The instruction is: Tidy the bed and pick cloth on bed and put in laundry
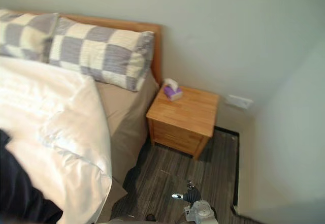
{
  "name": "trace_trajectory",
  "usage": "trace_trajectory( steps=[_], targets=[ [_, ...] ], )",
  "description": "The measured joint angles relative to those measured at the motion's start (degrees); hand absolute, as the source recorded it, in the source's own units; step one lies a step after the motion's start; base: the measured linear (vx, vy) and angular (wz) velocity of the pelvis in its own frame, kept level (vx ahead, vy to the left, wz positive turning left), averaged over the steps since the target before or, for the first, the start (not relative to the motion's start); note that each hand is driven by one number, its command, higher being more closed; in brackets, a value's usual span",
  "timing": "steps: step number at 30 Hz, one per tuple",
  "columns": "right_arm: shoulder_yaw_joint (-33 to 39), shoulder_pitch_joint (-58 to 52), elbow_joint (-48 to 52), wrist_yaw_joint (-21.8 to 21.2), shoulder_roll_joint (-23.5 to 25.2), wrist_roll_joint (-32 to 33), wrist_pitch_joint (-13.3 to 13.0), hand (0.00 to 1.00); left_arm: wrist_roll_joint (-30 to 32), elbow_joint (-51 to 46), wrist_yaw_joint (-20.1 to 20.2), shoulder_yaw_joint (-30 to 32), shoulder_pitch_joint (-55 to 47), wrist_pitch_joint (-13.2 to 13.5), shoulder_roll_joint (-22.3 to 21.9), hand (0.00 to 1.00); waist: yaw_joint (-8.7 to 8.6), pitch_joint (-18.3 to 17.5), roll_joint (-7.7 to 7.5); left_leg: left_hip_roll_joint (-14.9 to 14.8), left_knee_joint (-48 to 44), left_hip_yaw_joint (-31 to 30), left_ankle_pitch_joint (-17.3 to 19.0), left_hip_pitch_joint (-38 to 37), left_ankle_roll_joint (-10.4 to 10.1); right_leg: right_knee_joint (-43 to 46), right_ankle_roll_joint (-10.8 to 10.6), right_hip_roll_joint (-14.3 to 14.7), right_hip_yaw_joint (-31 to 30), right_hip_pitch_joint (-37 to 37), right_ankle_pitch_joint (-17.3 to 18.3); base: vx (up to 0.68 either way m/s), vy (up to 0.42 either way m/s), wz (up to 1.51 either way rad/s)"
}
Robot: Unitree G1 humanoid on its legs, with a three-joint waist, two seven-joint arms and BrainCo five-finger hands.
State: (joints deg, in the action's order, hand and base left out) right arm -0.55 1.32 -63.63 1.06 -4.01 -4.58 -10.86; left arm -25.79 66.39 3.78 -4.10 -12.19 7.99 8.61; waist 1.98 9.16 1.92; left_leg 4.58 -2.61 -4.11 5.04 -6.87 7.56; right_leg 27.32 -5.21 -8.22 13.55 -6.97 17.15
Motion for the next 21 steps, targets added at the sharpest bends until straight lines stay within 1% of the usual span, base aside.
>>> trace_trajectory(
  steps=[1,2,3,4,5,6,7,8,9,10,11,13,14,15,16,17,18,19,21],
  targets=[
    [0.05,-0.6,-0.06,0.16,-0.02,-0.02,-0.18,0.0,-0.19,0.02,0.13,0.2,-0.01,0.01,0.15,0.0,-0.27,-0.04,-0.52,-0.04,-0.46,-5.27,0.5,0.58,-0.46,-7.46,-0.31,1.3,-5.16,-0.19,-3.06,0.26,-0.296,2.59],
    [0.09,-1.55,-0.23,0.09,0.01,-0.08,-0.44,0.0,-0.28,-0.12,0.49,0.83,-0.01,0.06,0.57,0.0,-0.11,-0.36,-1.79,1.1,-2.12,-9.76,2.06,1.87,-0.68,-14.17,-1.16,1.29,-10.5,-0.12,-6.35,0.33,-0.376,2.48],
    [0.09,-1.72,-0.48,0.02,0.45,-0.14,-0.68,0.0,-0.61,-0.35,0.89,1.88,-0.02,0.08,0.98,0.0,0.46,-0.25,-3.16,2.22,-3.39,-11.32,3.05,2.33,-0.94,-16.97,-1.64,0.8,-13.27,-0.07,-7.28,0.3,-0.378,2.14],
    [0.0,-1.66,-0.71,-0.48,0.85,-0.22,-0.82,0.0,-0.57,-0.54,0.88,3.97,0.14,0.07,0.96,0.0,1.01,0.07,-4.33,3.29,-6.5,-12.51,4.93,2.97,-2.18,-16.62,-0.81,0.18,-14.48,1.13,-12.91,0.25,-0.304,1.34],
    [-0.09,-1.54,-0.77,-0.86,0.38,-0.33,-0.82,0.0,-0.56,-0.6,0.82,4.92,-0.06,0.1,0.34,0.0,1.3,0.17,-3.68,2.29,-6.94,-11.5,5.12,2.96,-2.99,-15.87,-0.31,0.47,-12.89,1.64,-11.99,0.29,-0.32,1.4],
    [-0.78,-1.37,-0.71,-1.25,0.25,-1.28,-0.89,0.0,-0.51,-0.89,0.75,6.65,-0.66,0.09,-0.97,0.0,1.38,-0.36,-2.46,0.67,-6.63,-9.64,5.06,2.79,-3.72,-15.82,0.77,0.49,-9.33,2.95,-11.41,0.26,-0.236,1.25],
    [-2.67,-0.93,-0.69,-1.82,0.12,-1.64,-0.92,0.0,-0.49,-0.9,0.63,7.61,-1.09,0.08,-1.61,0.0,1.25,-0.66,-1.57,-0.75,-6.19,-8.76,5.1,2.68,-4.69,-16.78,1.21,0.78,-5.32,5.0,-11.29,0.25,-0.213,1.28],
    [-3.37,-0.78,-0.68,-2.12,0.17,-1.97,-0.92,0.0,-0.5,-0.9,0.63,8.29,-1.19,0.08,-1.89,0.0,1.33,-0.74,-1.45,-1.28,-5.94,-8.38,4.9,2.69,-5.07,-17.44,1.36,0.87,-3.76,5.97,-11.37,0.23,-0.176,1.37],
    [-4.68,-0.46,-1.1,-2.77,0.46,-2.7,-0.73,0.0,-0.51,-1.08,0.66,10.1,-1.37,0.09,-2.47,0.0,1.83,-1.03,-1.09,-2.18,-5.54,-6.22,4.58,2.73,-5.7,-18.51,1.56,1.01,-0.71,7.93,-11.52,0.19,-0.132,1.35],
    [-5.17,-0.46,-1.23,-3.39,1.04,-3.66,-0.6,0.0,-0.61,-1.86,0.61,11.91,-1.92,0.11,-3.16,0.0,2.15,-1.03,-1.25,-3.08,-5.52,-2.78,4.86,2.88,-6.21,-19.65,1.59,1.15,2.12,9.89,-11.53,0.18,-0.107,1.35],
    [-5.46,-0.47,-1.27,-3.6,1.39,-3.7,-0.43,0.0,-0.65,-2.31,0.6,12.82,-2.21,0.13,-3.47,0.0,2.33,-0.95,-1.42,-3.45,-5.44,-0.7,4.92,2.95,-6.3,-20.15,1.59,1.16,3.68,10.94,-11.53,0.15,-0.067,1.42],
    [-5.3,0.04,-1.28,-4.49,2.78,-3.65,1.06,0.0,-0.64,-3.31,0.31,13.54,-2.73,0.07,-3.68,0.0,2.71,-1.33,-1.49,-4.78,-5.21,9.5,4.94,4.0,-6.29,-20.56,1.6,0.36,9.52,13.89,-11.52,0.11,0.009,1.55],
    [-5.16,-0.4,-1.25,-4.45,3.41,-3.3,1.7,0.0,-0.53,-3.62,0.03,13.73,-2.88,-0.01,-3.64,0.0,2.33,-1.42,-1.73,-5.71,-5.22,15.37,5.0,4.48,-6.16,-20.47,1.6,-0.26,12.44,15.29,-11.52,0.09,0.104,1.88],
    [-4.85,-0.63,-1.02,-4.43,4.02,-2.03,2.43,0.0,-0.48,-4.05,0.06,14.03,-2.97,-0.37,-3.68,0.0,2.49,-1.62,-2.01,-6.68,-5.7,22.44,4.92,5.1,-5.75,-19.83,1.59,-1.08,16.21,16.8,-11.51,0.07,0.127,1.87],
    [-4.37,-0.86,-0.92,-4.43,4.42,-1.21,2.87,0.0,-0.4,-4.57,0.11,14.28,-3.22,-0.55,-4.15,0.0,2.77,-1.75,-2.14,-6.55,-5.61,25.58,4.3,5.05,-5.48,-18.9,1.52,-1.93,18.57,17.75,-11.44,0.06,0.156,1.9],
    [-3.65,-1.37,-0.73,-4.34,4.69,0.13,3.06,0.0,0.6,-4.97,0.15,14.49,-3.55,-0.92,-4.07,0.0,3.11,-2.4,-2.68,-5.23,-5.35,25.59,2.82,4.8,-5.44,-17.39,1.16,-3.1,21.11,18.31,-11.07,0.07,0.161,1.45],
    [-3.02,-1.64,-0.64,-4.29,5.5,1.15,3.06,0.0,0.83,-5.29,0.18,14.57,-3.8,-0.98,-3.87,0.0,3.59,-2.8,-3.09,-4.42,-5.06,25.44,2.23,4.94,-6.07,-17.45,0.97,-3.73,21.84,18.3,-10.63,0.06,0.147,1.17],
    [-2.53,-1.85,-0.58,-4.17,6.35,1.93,3.07,0.0,1.49,-5.5,0.18,14.84,-4.1,-0.99,-3.73,0.0,3.95,-3.36,-3.33,-3.59,-4.01,25.29,1.58,4.87,-6.36,-18.44,0.96,-3.95,21.97,18.48,-10.61,0.03,0.093,0.78],
    [-1.78,-2.0,-0.26,-3.99,7.59,3.42,3.17,0.0,2.95,-5.4,0.17,15.13,-4.25,-1.13,-3.54,0.0,3.9,-3.95,-3.68,-1.82,-1.01,23.02,0.84,3.7,-5.8,-21.52,0.99,-3.79,21.93,18.87,-10.75,-0.01,0.023,0.54]
  ],
)
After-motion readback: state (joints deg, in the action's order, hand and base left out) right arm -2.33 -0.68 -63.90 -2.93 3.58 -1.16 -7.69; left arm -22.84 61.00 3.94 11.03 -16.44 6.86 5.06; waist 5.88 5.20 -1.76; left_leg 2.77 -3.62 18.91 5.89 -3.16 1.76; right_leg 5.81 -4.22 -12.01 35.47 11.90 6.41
